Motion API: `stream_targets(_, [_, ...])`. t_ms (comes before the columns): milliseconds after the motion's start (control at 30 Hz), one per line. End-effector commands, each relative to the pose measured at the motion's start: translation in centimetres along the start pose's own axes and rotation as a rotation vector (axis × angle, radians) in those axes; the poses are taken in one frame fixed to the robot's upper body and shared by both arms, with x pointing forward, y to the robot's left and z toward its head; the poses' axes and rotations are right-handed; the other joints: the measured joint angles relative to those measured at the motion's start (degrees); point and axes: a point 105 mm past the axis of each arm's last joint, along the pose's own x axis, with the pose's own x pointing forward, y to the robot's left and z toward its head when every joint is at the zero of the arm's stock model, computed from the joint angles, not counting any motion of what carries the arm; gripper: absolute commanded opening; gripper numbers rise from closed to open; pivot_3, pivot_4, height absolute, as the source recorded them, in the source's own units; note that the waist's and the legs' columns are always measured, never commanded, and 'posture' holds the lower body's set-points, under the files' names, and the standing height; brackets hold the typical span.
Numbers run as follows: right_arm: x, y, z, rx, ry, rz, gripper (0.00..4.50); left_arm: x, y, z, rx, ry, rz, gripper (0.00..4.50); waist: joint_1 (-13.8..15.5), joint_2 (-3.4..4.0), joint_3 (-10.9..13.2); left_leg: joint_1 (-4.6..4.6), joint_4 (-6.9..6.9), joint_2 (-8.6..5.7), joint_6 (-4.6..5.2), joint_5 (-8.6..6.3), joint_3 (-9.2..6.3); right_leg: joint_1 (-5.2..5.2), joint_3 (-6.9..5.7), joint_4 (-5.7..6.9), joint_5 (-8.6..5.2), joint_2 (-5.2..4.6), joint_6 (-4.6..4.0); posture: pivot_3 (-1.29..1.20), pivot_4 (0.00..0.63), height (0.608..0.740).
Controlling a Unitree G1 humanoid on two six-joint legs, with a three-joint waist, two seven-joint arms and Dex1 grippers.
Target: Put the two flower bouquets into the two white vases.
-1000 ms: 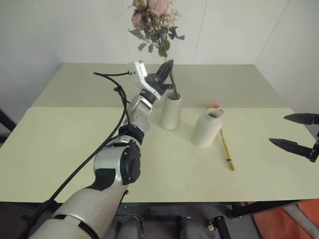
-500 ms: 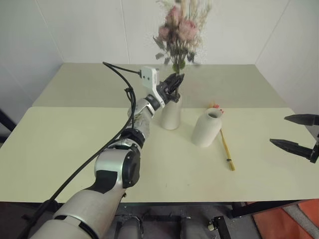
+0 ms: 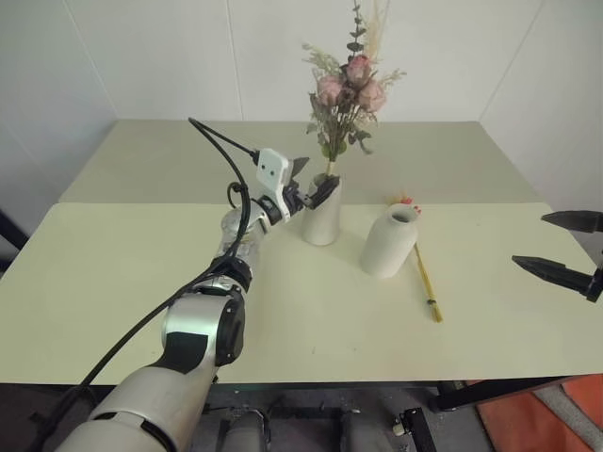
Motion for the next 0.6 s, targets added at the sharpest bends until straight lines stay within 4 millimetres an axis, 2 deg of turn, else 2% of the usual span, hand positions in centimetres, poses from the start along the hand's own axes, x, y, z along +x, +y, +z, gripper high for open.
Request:
stream_targets(33, [0.0, -0.6, 0.8, -0.038, -0.02, -0.017, 4.5, -0.5, 0.6, 3.2, 0.037, -0.138, -0.034, 4.48, 0.02, 0.0, 0.0, -0.01, 0.0, 0.0, 0.0, 0.0, 0.0, -0.01, 0.0, 0.01, 0.0, 0.0, -0.01, 0.0, 0.15, 0.74])
stream_targets(200, [0.7, -0.9, 0.3, 0.014, 0.017, -0.005, 4.5, -2.4, 1.1, 6.3, 0.028, -0.224, -0.134, 4.48, -0.24, 0.02, -0.01, 0.0, 0.0, 0.02, 0.0, 0.0, 0.01, -0.01, 0.01, 0.03, 0.01, 0.0, -0.01, 0.0, 0.15, 0.74])
stream_targets(267, [1.7, -1.0, -0.1, 0.031, 0.051, 0.009, 4.5, -4.5, 0.4, 7.8, 0.163, -0.197, -0.268, 4.48, -0.68, 0.04, -0.02, 0.03, 0.0, 0.04, 0.0, 0.0, 0.01, -0.03, 0.06, 0.07, 0.02, 0.04, -0.03, 0.0, 0.15, 0.74])
stream_targets(333, [2.7, -1.3, -0.6, 0.069, 0.09, 0.004, 4.5, -6.3, -0.1, 8.7, 0.218, -0.152, -0.361, 4.48, -1.39, 0.06, -0.03, 0.1, -0.05, 0.07, 0.0, 0.0, 0.06, -0.06, 0.18, 0.13, 0.17, 0.09, -0.29, 0.0, 0.15, 0.74])
stream_targets(400, [4.1, -2.0, -1.5, 0.109, 0.168, -0.03, 4.5, -8.2, -0.2, 9.1, 0.243, -0.061, -0.435, 4.48, -1.71, 0.07, -0.04, 0.17, -0.06, 0.08, 0.0, 0.0, 0.09, -0.02, 0.21, 0.17, 0.24, 0.08, -0.4, 0.0, 0.15, 0.74])
stream_targets(500, [6.5, -2.7, -2.6, 0.18, 0.244, -0.055, 4.5, -11.3, 0.2, 8.5, 0.361, 0.146, -0.494, 4.48, -2.04, 0.09, -0.05, 0.22, -0.01, 0.1, 0.01, 0.01, 0.17, -0.03, 0.28, 0.2, 0.2, 0.1, -0.34, 0.0, 0.15, 0.74])
stream_targets(600, [9.0, -2.8, -3.6, 0.255, 0.355, -0.041, 4.5, -13.7, 0.3, 8.3, 0.351, 0.29, -0.521, 4.48, -2.05, 0.1, -0.05, 0.28, -0.03, 0.14, 0.01, 0.01, 0.21, -0.05, 0.32, 0.21, 0.18, 0.14, -0.35, 0.0, 0.15, 0.74])
